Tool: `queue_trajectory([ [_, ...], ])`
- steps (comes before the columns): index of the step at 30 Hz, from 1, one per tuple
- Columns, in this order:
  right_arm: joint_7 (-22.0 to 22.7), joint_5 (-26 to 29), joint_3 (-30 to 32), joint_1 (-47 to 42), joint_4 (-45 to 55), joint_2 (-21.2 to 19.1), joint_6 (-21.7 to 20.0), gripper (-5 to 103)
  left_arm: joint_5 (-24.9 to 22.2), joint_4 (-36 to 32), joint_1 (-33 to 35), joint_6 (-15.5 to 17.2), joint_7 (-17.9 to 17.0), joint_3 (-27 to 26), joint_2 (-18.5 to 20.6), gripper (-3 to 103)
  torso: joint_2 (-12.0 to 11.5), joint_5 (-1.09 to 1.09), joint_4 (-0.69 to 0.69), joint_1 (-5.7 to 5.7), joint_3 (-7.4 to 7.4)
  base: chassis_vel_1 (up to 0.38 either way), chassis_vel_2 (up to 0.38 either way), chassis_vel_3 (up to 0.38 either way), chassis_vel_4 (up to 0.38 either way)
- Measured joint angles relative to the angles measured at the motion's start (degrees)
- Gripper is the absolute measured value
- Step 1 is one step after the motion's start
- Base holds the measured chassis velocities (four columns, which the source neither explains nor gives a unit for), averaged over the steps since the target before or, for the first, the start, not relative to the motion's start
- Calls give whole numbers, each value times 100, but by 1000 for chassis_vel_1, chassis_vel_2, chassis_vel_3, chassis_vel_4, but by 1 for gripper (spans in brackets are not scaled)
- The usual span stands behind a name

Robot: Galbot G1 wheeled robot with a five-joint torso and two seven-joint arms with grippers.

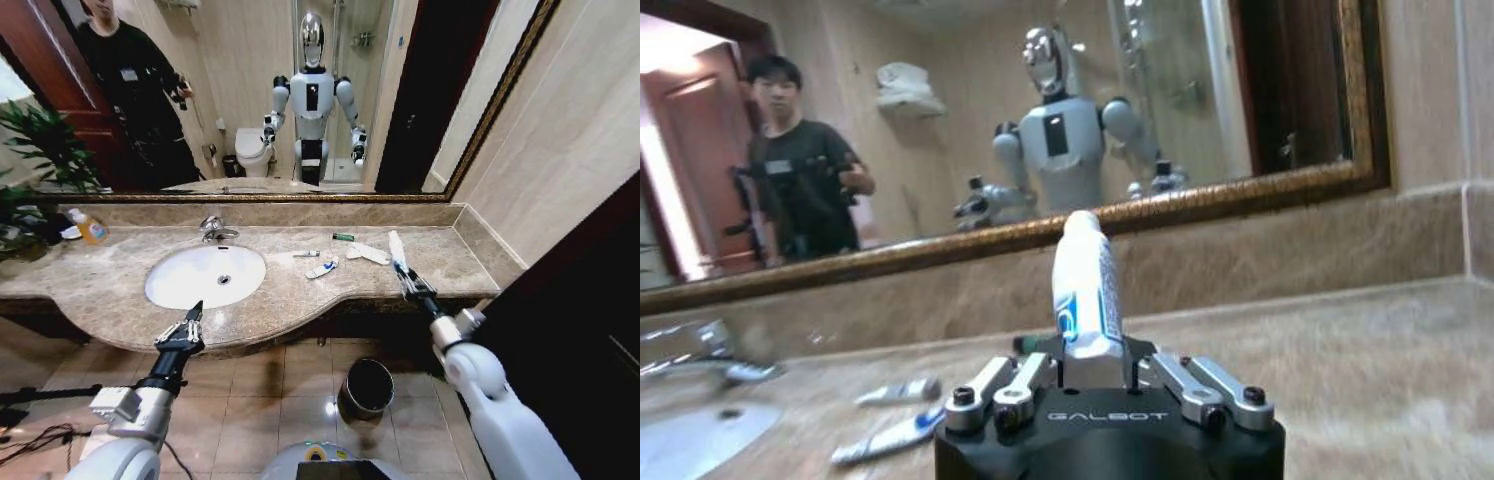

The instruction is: Pick up the trash from the sink and place it in the trash bin.

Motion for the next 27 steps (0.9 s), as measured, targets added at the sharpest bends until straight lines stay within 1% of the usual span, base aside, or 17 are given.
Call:
queue_trajectory([
  [1,-317,140,136,-398,-48,-1,234,26,0,0,0,0,0,0,0,0,0,-1,0,0,0,0,0,0,0],
  [2,-317,140,136,-398,-48,-1,234,26,0,0,0,0,0,0,0,0,0,-1,0,0,0,0,0,0,0],
  [3,-402,176,158,-532,-81,0,326,26,0,0,0,0,0,0,0,0,0,0,0,0,0,0,0,0,0],
  [4,-636,226,205,-864,-186,2,585,26,0,0,0,0,0,0,0,0,0,0,-1,0,0,0,0,0,0],
  [5,-799,238,218,-1033,-271,4,751,26,0,0,0,0,0,0,0,0,0,-1,-1,0,0,0,0,0,0],
  [6,-799,238,218,-1033,-271,4,751,26,0,0,0,0,0,0,0,0,0,-1,-1,0,0,0,0,0,0],
  [7,-1036,239,218,-1180,-407,16,974,26,0,0,0,0,1,0,0,0,0,-1,-1,0,0,0,0,0,0],
  [8,-1166,239,218,-1231,-486,28,1085,26,0,0,0,0,0,0,0,0,0,0,-1,0,0,0,0,0,0],
  [9,-1460,238,190,-1310,-714,70,1345,26,0,0,0,0,1,0,0,0,0,-1,0,0,0,0,0,0,0],
  [10,-1536,231,165,-1326,-805,86,1420,26,0,0,0,0,0,0,0,0,0,-1,0,0,0,0,0,0,0],
  [11,-1536,231,165,-1326,-805,86,1420,26,0,0,0,0,0,0,0,0,0,-1,0,0,0,0,0,0,0],
  [12,-1620,206,111,-1337,-976,115,1520,26,0,0,0,0,0,0,0,0,0,-1,0,0,0,0,0,0,0],
  [14,-1682,-15,-101,-1238,-1612,213,1869,26,0,0,0,0,0,0,0,0,0,-1,0,0,0,0,0,0,0],
  [15,-1682,-15,-101,-1238,-1612,213,1869,26,0,0,0,0,0,0,0,0,0,-1,0,0,0,0,0,0,0],
  [17,-1661,-331,-247,-1056,-2202,303,2092,26,0,0,0,0,0,0,0,0,0,1,0,0,1,0,0,0,0],
  [22,-1390,-623,-468,-831,-2933,410,2138,26,0,0,0,0,0,0,0,0,-1,0,0,1,1,0,0,0,0],
  [27,-1351,-799,-543,-663,-3267,529,2094,26,0,0,0,0,0,0,0,0,0,-1,0,1,1,0,0,0,0],
])
